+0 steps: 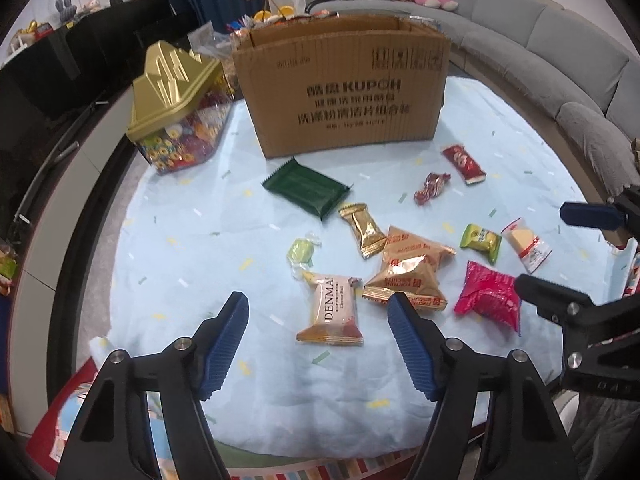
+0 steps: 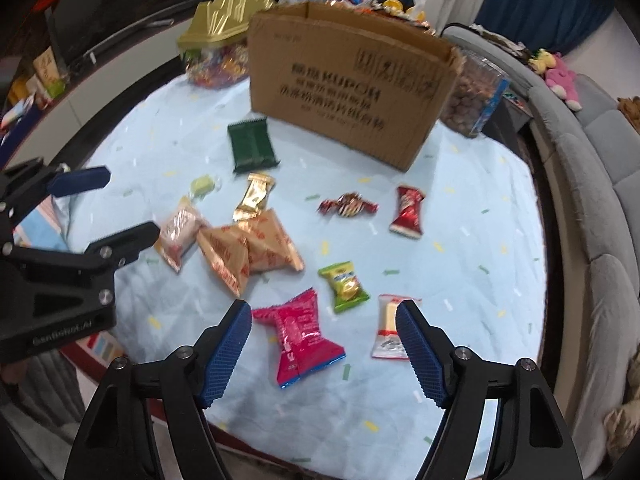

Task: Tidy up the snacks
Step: 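Reach the left tool to the white DENMAS packet while the right tool reaches the pink-red packet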

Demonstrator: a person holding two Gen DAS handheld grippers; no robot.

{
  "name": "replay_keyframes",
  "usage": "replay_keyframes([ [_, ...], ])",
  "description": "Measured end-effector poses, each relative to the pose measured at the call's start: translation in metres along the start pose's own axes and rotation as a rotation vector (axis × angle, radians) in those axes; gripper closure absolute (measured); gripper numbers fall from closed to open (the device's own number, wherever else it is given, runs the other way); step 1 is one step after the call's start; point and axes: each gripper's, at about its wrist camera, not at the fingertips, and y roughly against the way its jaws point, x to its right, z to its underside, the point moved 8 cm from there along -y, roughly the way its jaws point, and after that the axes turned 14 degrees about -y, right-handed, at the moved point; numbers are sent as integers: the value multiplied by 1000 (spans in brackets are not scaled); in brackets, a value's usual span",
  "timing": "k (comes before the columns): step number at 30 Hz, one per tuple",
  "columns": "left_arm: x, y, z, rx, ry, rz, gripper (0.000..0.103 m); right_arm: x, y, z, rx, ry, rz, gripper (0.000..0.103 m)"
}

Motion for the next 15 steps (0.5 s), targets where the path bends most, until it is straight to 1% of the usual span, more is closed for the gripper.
replay_keyframes([
  [6, 5, -21, 5, -14, -12, 20, 33, -3, -20, 10, -40, 21, -6, 36],
  [8, 7, -26, 7, -21, -14, 34, 35, -3, -26, 13, -53, 19, -11, 36],
  [15, 11, -43, 12, -48, -21, 46, 38, -2, -39, 18, -81, 15, -16, 37],
])
